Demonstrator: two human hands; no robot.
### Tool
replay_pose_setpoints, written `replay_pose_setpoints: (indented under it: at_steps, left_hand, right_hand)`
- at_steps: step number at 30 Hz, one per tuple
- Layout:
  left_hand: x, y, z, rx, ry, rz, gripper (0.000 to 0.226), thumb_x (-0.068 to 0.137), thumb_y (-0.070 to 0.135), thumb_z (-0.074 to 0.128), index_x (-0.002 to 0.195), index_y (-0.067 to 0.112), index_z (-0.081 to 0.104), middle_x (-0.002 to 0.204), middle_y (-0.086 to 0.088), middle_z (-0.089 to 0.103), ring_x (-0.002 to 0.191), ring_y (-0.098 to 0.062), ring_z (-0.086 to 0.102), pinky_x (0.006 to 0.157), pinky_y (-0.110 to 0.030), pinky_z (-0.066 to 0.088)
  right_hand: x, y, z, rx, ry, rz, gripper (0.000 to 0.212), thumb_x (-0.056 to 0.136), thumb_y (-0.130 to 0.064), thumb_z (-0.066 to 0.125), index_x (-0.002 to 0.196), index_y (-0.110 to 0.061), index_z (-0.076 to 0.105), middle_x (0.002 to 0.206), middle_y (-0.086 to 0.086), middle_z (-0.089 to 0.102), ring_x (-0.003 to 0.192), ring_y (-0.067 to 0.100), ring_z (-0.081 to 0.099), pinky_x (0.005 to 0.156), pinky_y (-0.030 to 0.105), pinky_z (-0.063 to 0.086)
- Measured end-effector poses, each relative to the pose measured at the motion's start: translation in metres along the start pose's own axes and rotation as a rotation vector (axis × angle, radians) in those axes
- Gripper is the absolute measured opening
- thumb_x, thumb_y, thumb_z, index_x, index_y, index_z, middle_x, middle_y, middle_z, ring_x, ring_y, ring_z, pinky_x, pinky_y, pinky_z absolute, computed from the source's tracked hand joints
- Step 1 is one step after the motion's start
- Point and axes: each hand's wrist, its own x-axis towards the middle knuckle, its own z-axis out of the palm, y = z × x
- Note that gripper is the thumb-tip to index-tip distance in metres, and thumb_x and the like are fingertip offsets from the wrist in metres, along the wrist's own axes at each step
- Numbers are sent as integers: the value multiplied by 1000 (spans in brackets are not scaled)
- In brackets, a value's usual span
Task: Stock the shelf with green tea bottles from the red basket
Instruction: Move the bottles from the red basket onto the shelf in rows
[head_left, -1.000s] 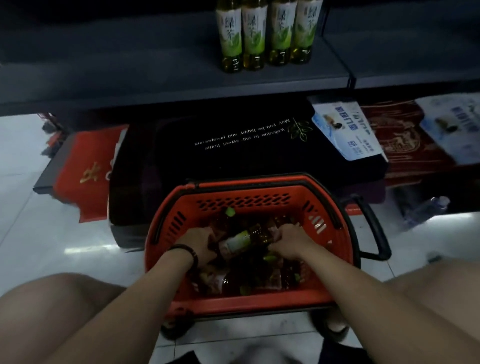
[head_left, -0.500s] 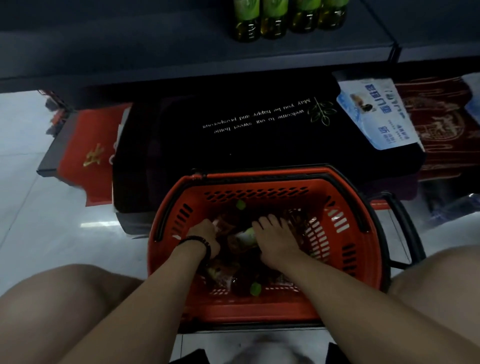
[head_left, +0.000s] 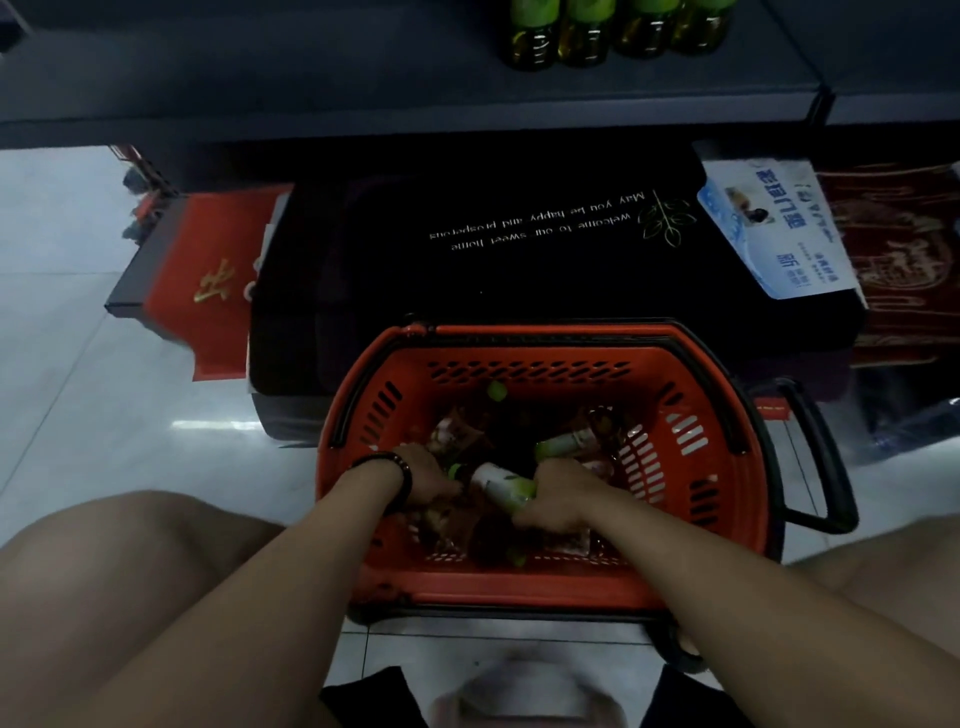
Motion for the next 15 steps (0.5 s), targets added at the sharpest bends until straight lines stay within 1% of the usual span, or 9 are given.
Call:
replay_pose_setpoints:
  at_steps: [2,4,5,7,8,9,10,13,15]
  left_hand:
    - [-5,2,2,-231,-36,-19,63,88,61,70,126,10,71,102,-7,74,88,-25,72,84,-39,62]
    - [-13,5,4,-479,-89,-59,68,89,61,70,131,7,65,114,-13,75,94,-31,75,92,-47,63]
    - [-18,7,5,-552,-114,-74,71,91,63,67,133,7,61,122,-15,72,96,-32,74,91,-48,63]
    - [-25,13,6,-637,-127,-59,82,87,74,62,142,14,54,137,-17,64,106,-34,71,85,-47,62]
    - [-27,16,6,-681,-128,-26,90,80,80,61,144,17,54,140,-16,65,111,-35,71,88,-48,61]
    - [-28,21,7,-743,-121,21,95,74,83,63,143,18,57,137,-15,69,114,-35,72,96,-51,60]
    - [-32,27,8,-836,-104,91,92,72,80,66,138,16,63,129,-13,75,114,-34,74,102,-53,58]
    - [-42,45,11,-1054,2,284,47,94,47,73,127,13,70,116,-11,81,111,-30,76,106,-51,56]
    - [-45,49,11,-1069,56,341,40,93,38,77,127,17,70,117,-10,80,111,-28,76,104,-49,57]
  right_hand:
    - [-11,-3,-5,113,28,-2,42,71,-47,81,96,-15,72,91,1,70,78,14,66,58,26,47]
    - [-24,-6,-10,197,115,-30,39,72,-43,85,99,-18,71,83,-6,66,71,6,59,55,23,42]
    - [-32,-10,-11,248,174,-44,39,72,-41,86,100,-20,68,81,-9,62,70,4,56,54,23,40]
    - [-45,-17,-8,366,319,-75,45,70,-38,86,105,-22,63,84,-10,62,73,8,60,58,24,43]
    - [-52,-22,-6,415,395,-92,48,69,-37,85,107,-22,61,87,-9,64,78,12,63,63,26,46]
    - [-56,-26,-4,460,459,-102,51,69,-36,85,110,-22,59,90,-8,66,83,15,65,67,28,48]
    - [-61,-30,-3,501,504,-118,52,70,-34,84,112,-22,56,92,-7,66,86,17,66,71,30,50]
    - [-68,-39,-1,577,577,-223,60,72,-28,85,118,-25,47,106,-4,61,97,14,62,80,31,55]
    - [-73,-41,-2,585,564,-307,59,75,-31,85,119,-25,47,113,-5,57,101,7,59,82,22,52]
